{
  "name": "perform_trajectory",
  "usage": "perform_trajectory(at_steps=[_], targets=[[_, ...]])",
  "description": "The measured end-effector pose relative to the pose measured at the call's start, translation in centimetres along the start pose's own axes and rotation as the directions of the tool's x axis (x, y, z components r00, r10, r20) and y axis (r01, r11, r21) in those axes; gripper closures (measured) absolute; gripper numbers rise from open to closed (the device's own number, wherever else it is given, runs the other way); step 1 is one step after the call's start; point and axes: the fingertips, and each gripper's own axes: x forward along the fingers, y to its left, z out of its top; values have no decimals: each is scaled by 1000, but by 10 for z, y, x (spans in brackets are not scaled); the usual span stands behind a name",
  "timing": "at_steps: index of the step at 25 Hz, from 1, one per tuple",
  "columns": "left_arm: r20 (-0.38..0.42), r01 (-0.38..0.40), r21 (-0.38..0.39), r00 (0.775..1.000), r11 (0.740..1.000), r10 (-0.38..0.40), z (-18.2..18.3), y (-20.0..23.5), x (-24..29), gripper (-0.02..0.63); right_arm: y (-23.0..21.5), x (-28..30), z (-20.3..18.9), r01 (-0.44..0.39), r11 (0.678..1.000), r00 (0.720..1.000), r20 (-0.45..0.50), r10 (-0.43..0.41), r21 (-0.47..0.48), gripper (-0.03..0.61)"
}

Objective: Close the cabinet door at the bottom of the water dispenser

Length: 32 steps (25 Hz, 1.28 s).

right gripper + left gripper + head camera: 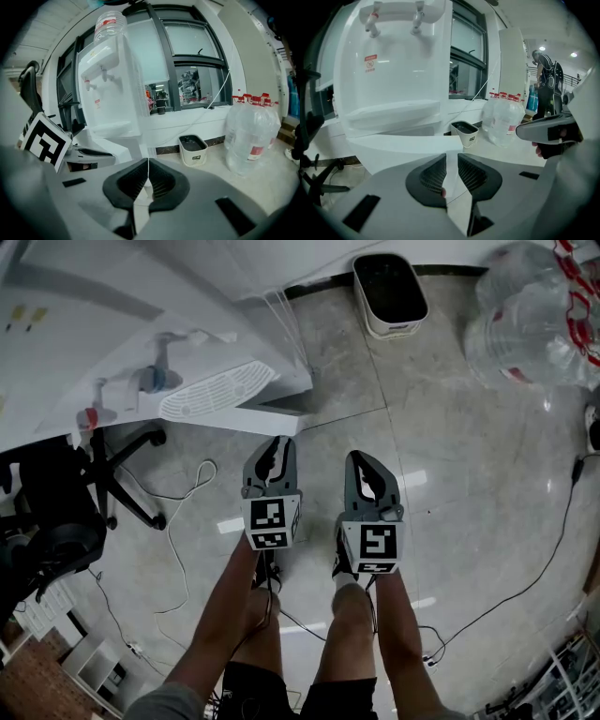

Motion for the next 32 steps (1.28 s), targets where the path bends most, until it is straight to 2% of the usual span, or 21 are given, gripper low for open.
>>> perform_trajectory(at_steps=[13, 32], targets=[[49, -5, 41, 999, 999, 3, 23, 4, 32, 520, -18, 22, 11, 17, 1000, 999, 48, -17, 3, 557], [118, -28, 61, 993, 998, 21, 50, 22, 65, 520, -32, 50, 24, 42, 999, 993, 110, -41, -7, 557]])
